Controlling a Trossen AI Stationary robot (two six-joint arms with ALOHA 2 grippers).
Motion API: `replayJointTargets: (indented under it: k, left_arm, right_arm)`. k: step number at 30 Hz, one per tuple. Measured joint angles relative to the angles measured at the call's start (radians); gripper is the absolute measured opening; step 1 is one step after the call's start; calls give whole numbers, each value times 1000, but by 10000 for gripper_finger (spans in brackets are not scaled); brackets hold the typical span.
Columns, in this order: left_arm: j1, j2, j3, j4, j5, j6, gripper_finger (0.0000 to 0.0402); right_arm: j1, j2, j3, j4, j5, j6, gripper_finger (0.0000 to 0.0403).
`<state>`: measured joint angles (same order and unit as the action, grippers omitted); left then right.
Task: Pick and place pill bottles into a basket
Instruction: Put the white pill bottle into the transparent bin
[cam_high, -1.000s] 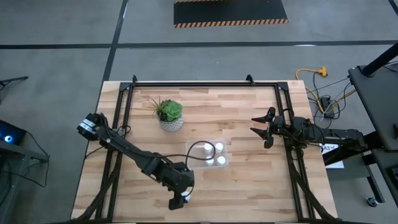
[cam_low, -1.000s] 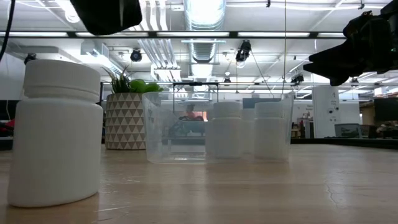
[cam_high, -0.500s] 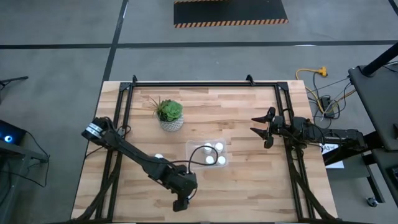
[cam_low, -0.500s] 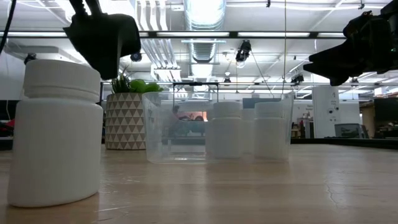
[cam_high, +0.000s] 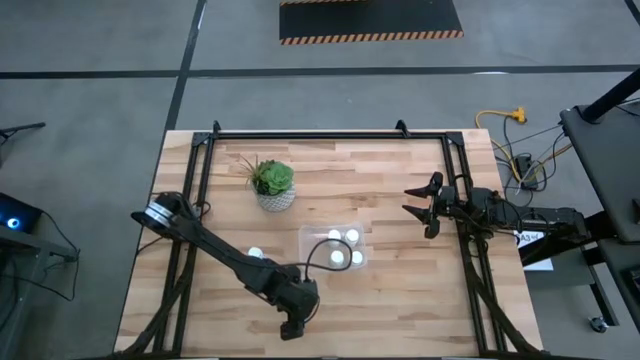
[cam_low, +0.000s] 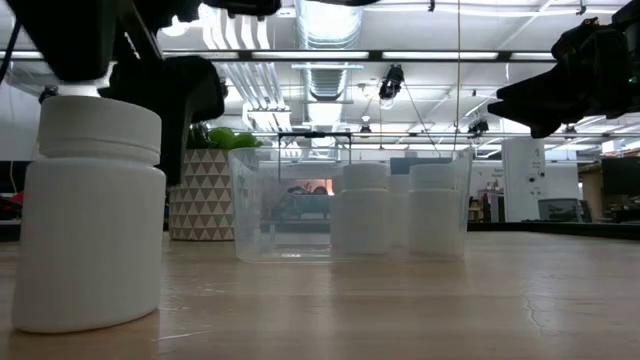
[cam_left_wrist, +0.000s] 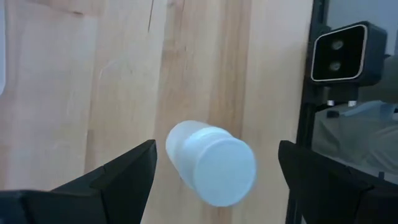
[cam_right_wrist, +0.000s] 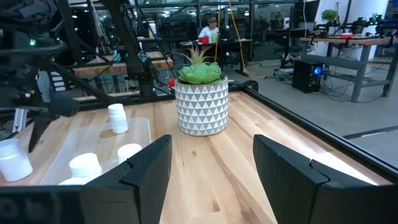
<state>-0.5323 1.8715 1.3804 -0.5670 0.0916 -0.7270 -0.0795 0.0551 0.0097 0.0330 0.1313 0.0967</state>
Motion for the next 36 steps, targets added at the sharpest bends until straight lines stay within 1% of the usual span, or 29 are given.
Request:
replayJointTargets:
  k: [9,14,16,20,25,31,36]
  left_arm:
    - [0,19,0,-2,-1,0,317]
    - [0,17,0,-66,-1,0,313]
    - [0,17,0,-92,-1,0,301]
    - [0,16,2,-87,-1,0,268]
    - [0,11,6,-24,2,1,229]
    - [0,11,6,-25,3,-1,197]
    - [0,10,9,-24,4,-1,177]
  right_arm:
    - [0,0,0,0,0,0,215]
    - [0,0,0,0,0,0,215]
    - [0,0,0,0,0,0,215]
    - [0,0,0,0,0,0,215]
    - [0,0,0,0,0,0,215]
    - [1,0,0,0,0,0,215]
    - [0,0,0,0,0,0,215]
